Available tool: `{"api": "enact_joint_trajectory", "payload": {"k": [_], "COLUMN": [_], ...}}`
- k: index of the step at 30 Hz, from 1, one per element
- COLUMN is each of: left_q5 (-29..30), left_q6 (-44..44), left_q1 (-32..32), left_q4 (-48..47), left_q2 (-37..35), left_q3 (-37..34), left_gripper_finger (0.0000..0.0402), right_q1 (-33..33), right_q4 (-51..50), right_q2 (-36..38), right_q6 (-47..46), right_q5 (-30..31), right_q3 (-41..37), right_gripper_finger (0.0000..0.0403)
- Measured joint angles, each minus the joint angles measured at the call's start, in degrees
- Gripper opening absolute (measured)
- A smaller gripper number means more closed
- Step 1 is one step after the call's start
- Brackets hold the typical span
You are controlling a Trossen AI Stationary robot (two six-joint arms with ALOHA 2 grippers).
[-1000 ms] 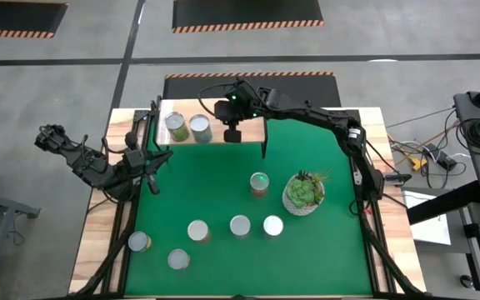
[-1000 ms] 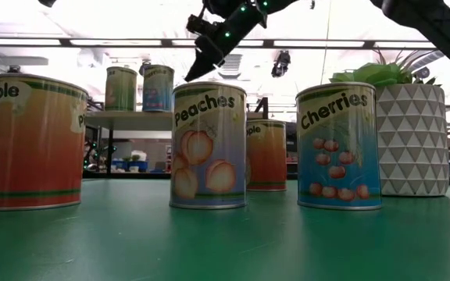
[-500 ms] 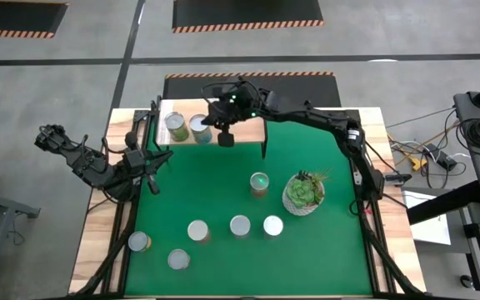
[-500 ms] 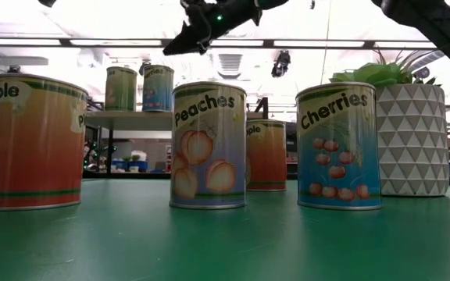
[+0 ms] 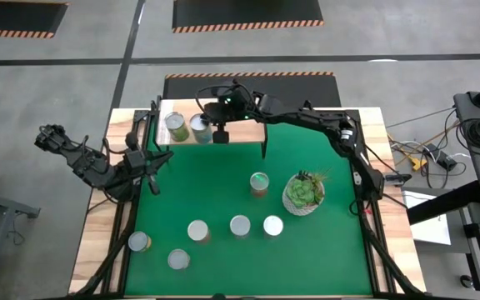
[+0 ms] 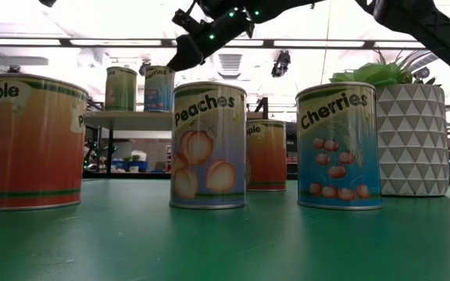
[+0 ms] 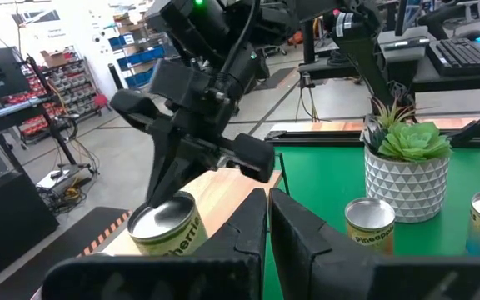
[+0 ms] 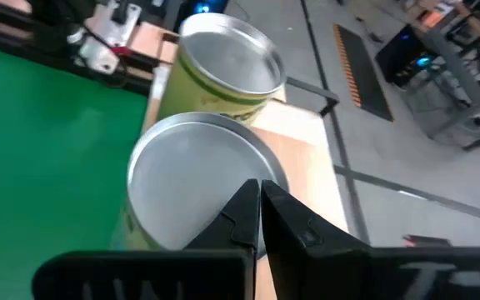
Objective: Pick and place cans onto a shelf
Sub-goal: Put the top canned cherries on the shelf
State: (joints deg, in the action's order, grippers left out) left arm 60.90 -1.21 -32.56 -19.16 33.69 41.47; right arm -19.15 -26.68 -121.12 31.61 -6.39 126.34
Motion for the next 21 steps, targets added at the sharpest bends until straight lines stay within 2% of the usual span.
{"api": "enact_joint_trajectory", "payload": {"k": [6,12,21], "left_q5": [0.0,0.0,0.0], "left_q6": [0.0,0.0,0.0], "left_q1": [0.0,0.0,0.0], "left_q4": [0.0,0.0,-0.3], "left_q2": [0.0,0.0,0.0], "left_q3": [0.0,0.0,0.0], "left_gripper_finger": [0.0000,0.0000,0.0000], "right_q1": [-0.4,0.1,2.4], "right_q4": [2.3,-2.2,-14.9], "right_q2": [0.0,0.4,0.7], "right_q6": [1.0,0.4,-2.5], "right_q5": [0.6,-0.2,-14.4], "right_q3": [0.0,3.6,5.5], "right_gripper_finger": [0.0009,0.0009,0.0009]}}
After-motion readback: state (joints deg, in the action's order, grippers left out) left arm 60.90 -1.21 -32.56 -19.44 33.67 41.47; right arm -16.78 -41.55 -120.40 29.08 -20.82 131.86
